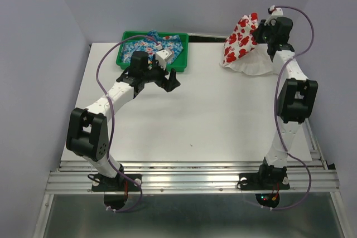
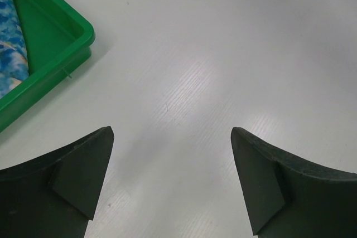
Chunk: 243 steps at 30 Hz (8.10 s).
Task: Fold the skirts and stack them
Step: Neatly place the folded skirt to the corner, then grab the skirt from the pile, then move the skirt to the center of the board, then flatten the skirt out
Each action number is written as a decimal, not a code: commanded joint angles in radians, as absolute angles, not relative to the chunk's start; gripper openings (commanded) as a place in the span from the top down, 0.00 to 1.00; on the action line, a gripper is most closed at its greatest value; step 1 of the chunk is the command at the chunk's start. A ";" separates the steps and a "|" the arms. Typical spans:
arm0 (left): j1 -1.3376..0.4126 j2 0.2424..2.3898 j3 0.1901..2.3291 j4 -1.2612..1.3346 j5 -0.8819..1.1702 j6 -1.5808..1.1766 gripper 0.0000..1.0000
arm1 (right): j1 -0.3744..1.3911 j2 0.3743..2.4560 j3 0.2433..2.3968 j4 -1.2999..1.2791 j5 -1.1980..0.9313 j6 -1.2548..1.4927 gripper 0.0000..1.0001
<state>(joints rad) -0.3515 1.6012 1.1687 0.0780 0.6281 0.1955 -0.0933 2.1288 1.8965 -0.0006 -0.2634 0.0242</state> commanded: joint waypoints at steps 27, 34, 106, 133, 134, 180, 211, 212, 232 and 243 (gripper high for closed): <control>-0.348 1.578 1.198 0.018 0.585 0.176 0.01 | -0.314 2.327 1.875 0.101 -0.450 0.250 0.47; -0.302 1.530 1.264 -0.025 0.505 0.137 0.01 | -0.314 2.264 1.933 0.017 -0.384 0.161 0.08; -0.198 2.626 2.458 -0.476 0.130 0.146 1.00 | -0.314 1.586 1.450 -0.506 -0.574 0.049 0.00; -0.202 1.766 2.277 -0.041 0.402 0.017 1.00 | -0.314 1.459 1.425 -0.491 -0.738 0.034 0.02; -0.202 1.709 2.205 -0.041 0.447 0.009 1.00 | -0.314 1.457 1.424 -0.491 -0.758 0.034 0.06; -0.353 1.255 1.037 -0.676 0.590 0.548 0.28 | 0.730 1.441 0.945 -0.290 -0.212 -0.287 0.15; -0.215 1.798 1.354 -0.551 0.371 0.391 1.00 | 0.893 1.372 0.859 -0.018 0.318 -0.583 0.99; -0.212 1.805 1.370 -0.546 0.359 0.388 1.00 | 0.861 1.356 0.871 -0.064 0.261 -0.580 0.99; -0.653 1.192 1.034 -0.557 0.387 0.865 0.31 | 0.433 1.377 0.997 -0.333 -0.155 -0.469 0.99; -1.057 1.302 0.836 -0.128 0.123 0.848 0.39 | 0.413 1.387 0.930 -0.350 -0.190 -0.407 0.99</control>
